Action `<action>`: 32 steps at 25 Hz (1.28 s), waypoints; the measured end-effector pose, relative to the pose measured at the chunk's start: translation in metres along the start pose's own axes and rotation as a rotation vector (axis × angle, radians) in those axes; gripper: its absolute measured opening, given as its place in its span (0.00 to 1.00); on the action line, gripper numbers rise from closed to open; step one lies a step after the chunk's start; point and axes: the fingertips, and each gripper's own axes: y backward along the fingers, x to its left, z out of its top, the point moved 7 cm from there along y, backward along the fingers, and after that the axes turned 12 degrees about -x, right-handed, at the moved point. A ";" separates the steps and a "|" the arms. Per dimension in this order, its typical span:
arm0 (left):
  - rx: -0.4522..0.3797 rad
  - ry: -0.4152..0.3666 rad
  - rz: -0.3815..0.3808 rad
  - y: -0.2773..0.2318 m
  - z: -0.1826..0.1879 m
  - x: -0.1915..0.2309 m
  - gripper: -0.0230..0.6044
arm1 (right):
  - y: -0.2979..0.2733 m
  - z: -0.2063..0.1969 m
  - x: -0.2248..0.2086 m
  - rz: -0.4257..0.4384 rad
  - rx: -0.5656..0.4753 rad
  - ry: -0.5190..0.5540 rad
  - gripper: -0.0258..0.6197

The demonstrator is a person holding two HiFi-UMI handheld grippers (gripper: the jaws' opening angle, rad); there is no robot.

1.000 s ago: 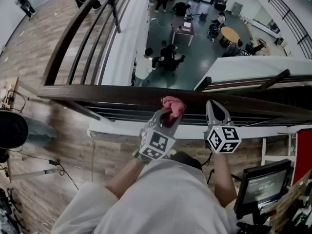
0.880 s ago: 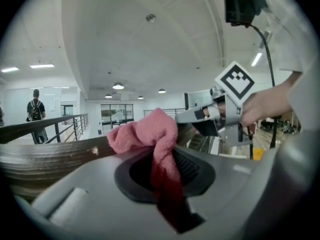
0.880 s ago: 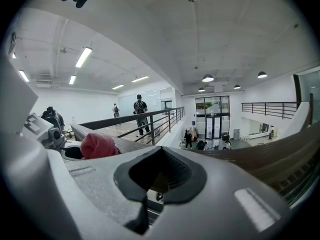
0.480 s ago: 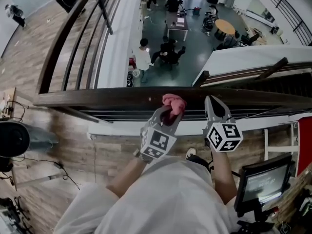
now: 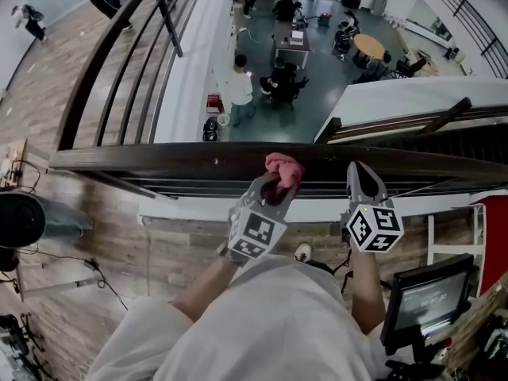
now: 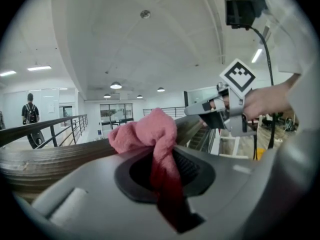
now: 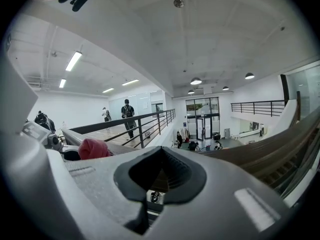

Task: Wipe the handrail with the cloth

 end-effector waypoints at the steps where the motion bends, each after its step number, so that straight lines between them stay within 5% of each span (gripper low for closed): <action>1: 0.002 -0.001 0.000 -0.006 0.002 -0.005 0.15 | 0.002 0.002 -0.009 -0.002 0.000 0.000 0.04; 15: 0.041 -0.020 0.078 -0.049 0.017 -0.042 0.15 | 0.011 0.004 -0.062 0.075 -0.009 -0.032 0.04; 24: 0.059 -0.042 0.201 -0.064 0.024 -0.061 0.16 | 0.015 0.009 -0.088 0.190 -0.012 -0.051 0.04; 32: 0.074 -0.038 0.259 -0.067 0.025 -0.062 0.16 | 0.000 0.005 -0.063 0.284 0.007 -0.054 0.04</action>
